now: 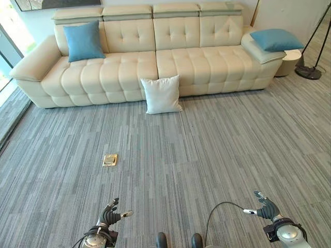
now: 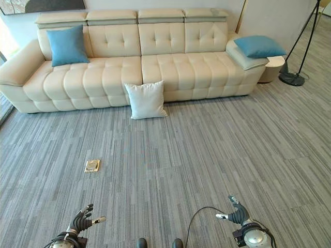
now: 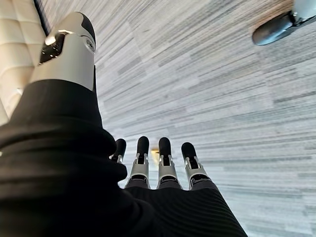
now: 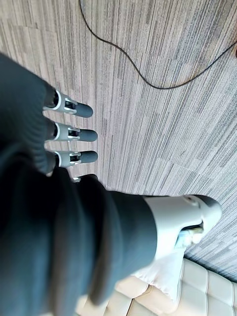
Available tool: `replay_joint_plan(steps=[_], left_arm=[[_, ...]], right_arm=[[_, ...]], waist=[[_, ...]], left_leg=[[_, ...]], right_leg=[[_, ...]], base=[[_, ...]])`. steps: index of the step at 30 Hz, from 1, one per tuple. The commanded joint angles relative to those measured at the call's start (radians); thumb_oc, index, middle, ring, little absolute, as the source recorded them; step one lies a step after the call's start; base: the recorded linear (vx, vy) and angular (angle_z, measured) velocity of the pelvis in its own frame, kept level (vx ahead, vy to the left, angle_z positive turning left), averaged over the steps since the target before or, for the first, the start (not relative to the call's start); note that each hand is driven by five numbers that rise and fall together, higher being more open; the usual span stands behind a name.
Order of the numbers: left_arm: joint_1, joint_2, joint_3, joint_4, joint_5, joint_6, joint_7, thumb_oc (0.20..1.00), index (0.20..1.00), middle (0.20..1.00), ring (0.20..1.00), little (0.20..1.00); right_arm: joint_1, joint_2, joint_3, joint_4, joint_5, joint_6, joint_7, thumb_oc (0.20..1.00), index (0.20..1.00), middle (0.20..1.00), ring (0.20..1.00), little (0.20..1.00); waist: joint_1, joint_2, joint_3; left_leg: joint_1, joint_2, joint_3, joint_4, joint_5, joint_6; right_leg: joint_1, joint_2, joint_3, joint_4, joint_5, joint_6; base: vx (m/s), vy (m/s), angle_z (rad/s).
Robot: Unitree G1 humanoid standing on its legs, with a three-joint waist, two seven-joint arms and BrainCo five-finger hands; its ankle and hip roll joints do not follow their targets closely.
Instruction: Pick up all the scattered cushions and arrange them neatly on the sofa.
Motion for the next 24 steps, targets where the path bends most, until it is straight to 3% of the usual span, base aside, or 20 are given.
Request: replay_joint_plan(steps=[1, 12, 24], left_arm=[[-0.044, 0.046, 0.043, -0.013, -0.042, -0.042, 0.02, 1.0, 1.0, 1.0, 1.0, 1.0], [-0.014, 0.031, 0.072, -0.045, -0.068, -0.033, 0.023, 1.0, 1.0, 1.0, 1.0, 1.0], [-0.024, 0.03, 0.081, -0.079, -0.111, -0.043, 0.05, 1.0, 1.0, 1.0, 1.0, 1.0]], right_arm=[[-0.065, 0.008, 0.0, 0.027, 0.043, -0.031, -0.013, 1.0, 1.0, 1.0, 1.0, 1.0], [-0.07, 0.037, -0.022, 0.039, 0.072, -0.022, -0.029, 1.0, 1.0, 1.0, 1.0, 1.0], [-0.111, 0.051, -0.026, 0.046, 0.081, -0.012, -0.061, 1.0, 1.0, 1.0, 1.0, 1.0]], waist=[[0.006, -0.035, 0.002], [0.018, -0.037, 0.007], [0.059, -0.057, 0.053]], left_leg=[[0.082, 0.031, -0.013, -0.002, -0.131, -0.074], [0.076, 0.023, -0.02, 0.006, -0.143, -0.066], [-0.061, 0.0, -0.035, 0.145, -0.196, -0.043]], right_leg=[[0.03, -0.056, -0.006, 0.025, -0.095, 0.092], [0.031, -0.064, -0.01, 0.032, -0.101, 0.097], [-0.034, -0.098, -0.018, 0.064, -0.096, 0.114]], base=[[0.03, 0.012, 0.05], [0.04, 0.012, 0.0], [0.02, 0.039, 0.01]])
